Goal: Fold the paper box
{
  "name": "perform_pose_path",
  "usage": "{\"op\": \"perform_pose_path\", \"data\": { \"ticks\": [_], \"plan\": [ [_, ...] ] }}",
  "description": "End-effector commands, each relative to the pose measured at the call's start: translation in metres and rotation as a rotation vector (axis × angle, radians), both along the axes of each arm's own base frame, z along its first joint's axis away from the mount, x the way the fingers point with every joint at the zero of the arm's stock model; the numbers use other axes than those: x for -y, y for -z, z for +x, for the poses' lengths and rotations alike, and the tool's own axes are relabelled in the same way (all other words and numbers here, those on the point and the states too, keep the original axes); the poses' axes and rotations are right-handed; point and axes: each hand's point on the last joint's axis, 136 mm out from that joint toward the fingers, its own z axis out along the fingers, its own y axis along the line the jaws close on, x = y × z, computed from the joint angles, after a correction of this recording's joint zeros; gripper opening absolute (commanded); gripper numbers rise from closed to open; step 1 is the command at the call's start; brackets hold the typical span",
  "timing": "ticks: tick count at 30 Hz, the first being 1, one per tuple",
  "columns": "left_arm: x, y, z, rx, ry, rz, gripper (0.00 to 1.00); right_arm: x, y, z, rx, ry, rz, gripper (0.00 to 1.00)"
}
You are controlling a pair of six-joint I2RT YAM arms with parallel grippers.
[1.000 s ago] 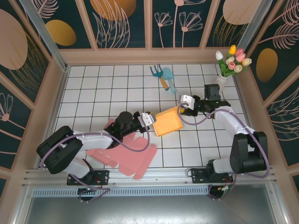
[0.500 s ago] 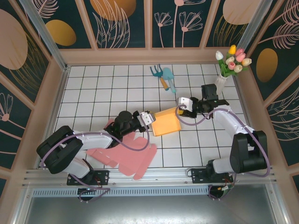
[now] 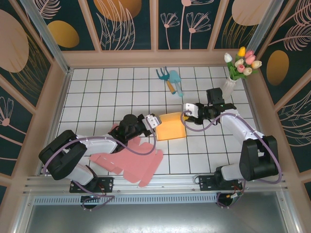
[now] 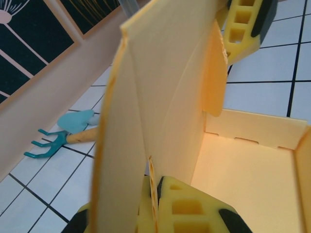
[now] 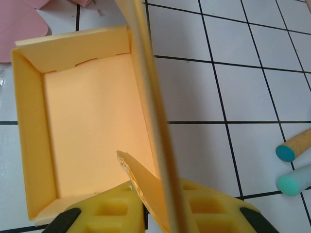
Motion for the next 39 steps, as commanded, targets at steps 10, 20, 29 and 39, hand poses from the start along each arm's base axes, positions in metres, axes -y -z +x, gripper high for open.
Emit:
{"op": "perform_pose_path", "data": {
  "ticks": [10,20,29,39],
  "plan": [
    [0.003,-0.019,0.02,-0.045,-0.149,-0.145,0.23,-0.044,-0.039,-0.022,0.04,-0.127,0.158,0.0],
    [-0.039,-0.039,0.002,-0.329,-0.305,-0.454,0.43,-0.029,-0.035,0.001,0.084,0.0,0.098,0.0],
    [-0.093,-0.049,-0.008,-0.482,-0.513,-0.685,0.49,-0.018,-0.024,0.01,0.073,0.048,0.075,0.0],
    [-0.132,-0.073,0.039,-0.583,-0.648,-0.899,0.48,-0.012,-0.019,0.012,0.115,0.066,0.049,0.0]
  ]
}}
